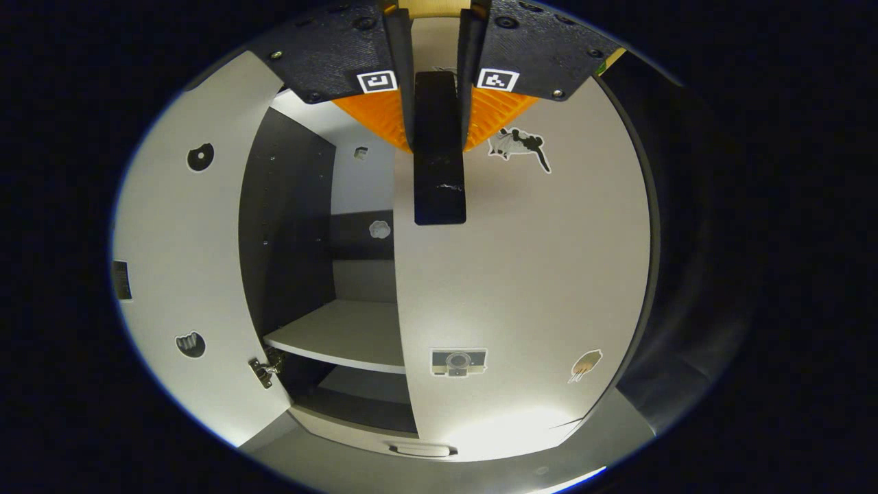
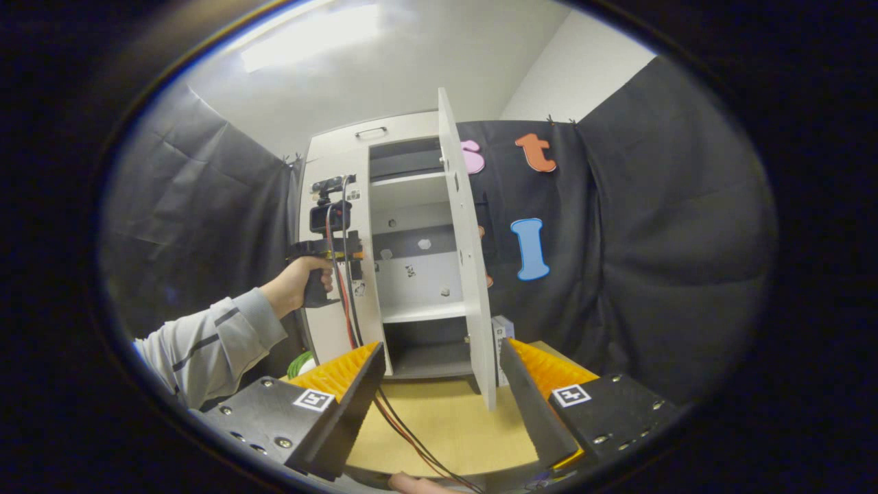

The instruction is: Open the right door of the double-door shoe cabinet with the right hand, and open the left door with the left hand.

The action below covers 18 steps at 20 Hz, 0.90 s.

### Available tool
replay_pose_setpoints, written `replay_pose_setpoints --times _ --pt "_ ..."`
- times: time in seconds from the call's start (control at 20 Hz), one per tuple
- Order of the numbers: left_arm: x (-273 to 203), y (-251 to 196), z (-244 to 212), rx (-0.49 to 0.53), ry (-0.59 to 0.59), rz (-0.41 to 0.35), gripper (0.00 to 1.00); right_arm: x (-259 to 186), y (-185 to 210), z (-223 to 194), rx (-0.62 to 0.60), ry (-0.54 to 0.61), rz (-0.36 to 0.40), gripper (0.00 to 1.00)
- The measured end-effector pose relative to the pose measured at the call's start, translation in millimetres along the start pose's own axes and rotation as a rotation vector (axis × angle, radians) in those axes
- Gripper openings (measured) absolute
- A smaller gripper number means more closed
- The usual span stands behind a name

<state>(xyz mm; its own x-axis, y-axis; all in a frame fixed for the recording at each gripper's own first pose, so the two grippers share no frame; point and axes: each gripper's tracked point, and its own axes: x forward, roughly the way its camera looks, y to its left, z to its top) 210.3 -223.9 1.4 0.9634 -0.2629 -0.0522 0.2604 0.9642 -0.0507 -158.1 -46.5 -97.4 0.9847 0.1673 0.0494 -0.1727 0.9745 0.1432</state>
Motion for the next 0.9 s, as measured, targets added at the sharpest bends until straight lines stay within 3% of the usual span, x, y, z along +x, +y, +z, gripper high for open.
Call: replay_pose_setpoints --times 0.3,0.4,0.6,0.9 --pt "-47 8 0 -0.020 0.047 0.002 0.28 2 5 -4 0.012 0.005 0.030 1.00" --pt "-60 13 -1 -0.009 0.055 -0.003 0.28 1 11 -5 0.034 0.002 0.046 0.96" --pt "-88 24 -2 0.033 0.064 -0.022 0.28 3 7 -5 0.037 -0.005 0.025 0.99" --pt "-119 42 -3 0.021 0.082 -0.038 0.27 2 9 -3 0.085 -0.017 0.043 0.96"
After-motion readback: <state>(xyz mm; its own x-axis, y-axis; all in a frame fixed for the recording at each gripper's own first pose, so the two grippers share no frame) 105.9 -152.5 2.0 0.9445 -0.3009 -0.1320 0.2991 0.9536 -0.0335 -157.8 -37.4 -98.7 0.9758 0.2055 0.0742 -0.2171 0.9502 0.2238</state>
